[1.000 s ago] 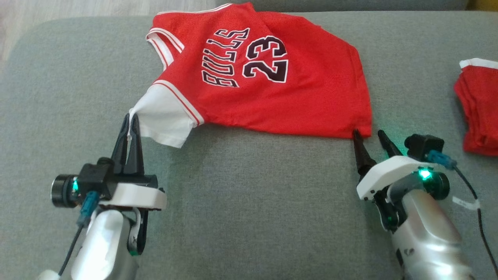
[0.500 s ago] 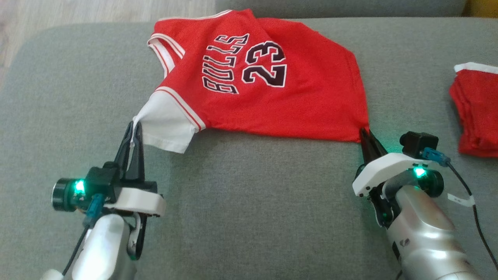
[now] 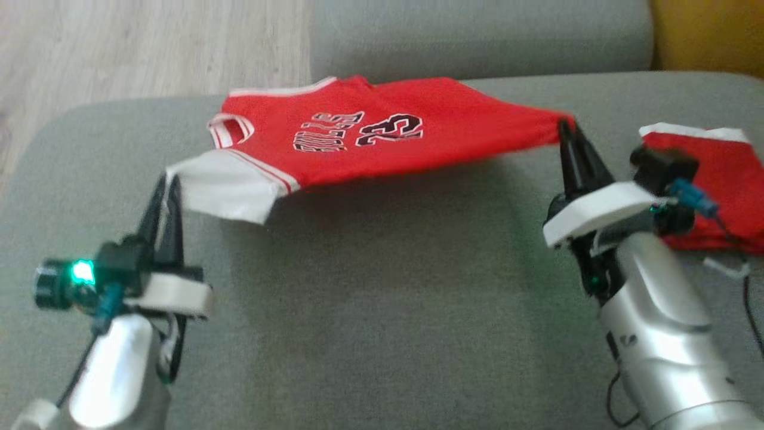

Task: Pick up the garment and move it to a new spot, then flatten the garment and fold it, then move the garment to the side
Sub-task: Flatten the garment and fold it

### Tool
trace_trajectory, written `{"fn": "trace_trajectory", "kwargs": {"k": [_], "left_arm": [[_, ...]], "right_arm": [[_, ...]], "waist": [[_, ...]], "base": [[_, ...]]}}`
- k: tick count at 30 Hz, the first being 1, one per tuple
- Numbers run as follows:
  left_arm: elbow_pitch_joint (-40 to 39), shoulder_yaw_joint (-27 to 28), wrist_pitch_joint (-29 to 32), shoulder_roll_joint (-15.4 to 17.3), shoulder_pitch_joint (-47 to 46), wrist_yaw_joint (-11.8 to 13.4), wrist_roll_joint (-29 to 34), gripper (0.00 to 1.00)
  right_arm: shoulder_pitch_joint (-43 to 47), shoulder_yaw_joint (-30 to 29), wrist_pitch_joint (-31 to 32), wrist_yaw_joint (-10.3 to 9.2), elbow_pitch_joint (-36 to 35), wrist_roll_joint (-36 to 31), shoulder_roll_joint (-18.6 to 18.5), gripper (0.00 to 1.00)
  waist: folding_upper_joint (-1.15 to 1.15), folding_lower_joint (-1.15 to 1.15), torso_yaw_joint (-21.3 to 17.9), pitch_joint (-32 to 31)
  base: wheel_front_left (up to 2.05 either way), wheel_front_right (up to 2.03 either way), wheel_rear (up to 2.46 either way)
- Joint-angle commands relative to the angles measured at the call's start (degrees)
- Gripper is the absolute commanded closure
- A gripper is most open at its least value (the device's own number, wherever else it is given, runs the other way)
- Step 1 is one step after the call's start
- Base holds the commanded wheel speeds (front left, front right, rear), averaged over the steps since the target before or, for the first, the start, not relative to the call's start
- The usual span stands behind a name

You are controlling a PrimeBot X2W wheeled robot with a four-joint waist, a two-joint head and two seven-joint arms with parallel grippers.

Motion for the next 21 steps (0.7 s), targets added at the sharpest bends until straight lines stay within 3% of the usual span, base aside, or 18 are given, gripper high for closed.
{"fn": "trace_trajectory", "kwargs": {"k": [1, 10, 16, 21], "left_arm": [[-2.98, 2.78, 0.29, 2.70, -5.15, 0.07, 0.50, 1.00], [-11.41, 3.52, 5.71, 7.98, -12.84, -0.95, 1.58, 1.00], [-25.89, 5.28, 11.88, 11.54, -14.87, -1.30, 0.99, 1.00], [-36.59, 7.22, 17.71, 13.21, -15.90, -2.27, -2.07, 1.00]], "right_arm": [[-3.14, 0.74, 0.52, -0.05, -4.71, -0.97, -0.54, 1.00], [-3.96, -0.62, 6.92, -0.05, -24.46, -5.26, -5.96, 1.00], [-2.75, -2.28, 15.19, -0.05, -41.87, -6.93, -10.74, 1.00], [-0.85, -5.14, 22.02, -0.05, -53.92, -7.20, -12.50, 1.00]], "waist": [[0.00, 0.00, -0.50, -2.00], [0.00, 0.00, -1.76, -5.66], [0.00, 0.00, -3.16, -5.57], [0.00, 0.00, -3.77, -3.98]], "base": [[0.00, 0.00, 0.00], [0.00, 0.00, 0.00], [0.00, 0.00, 0.00], [0.00, 0.00, 0.00]]}}
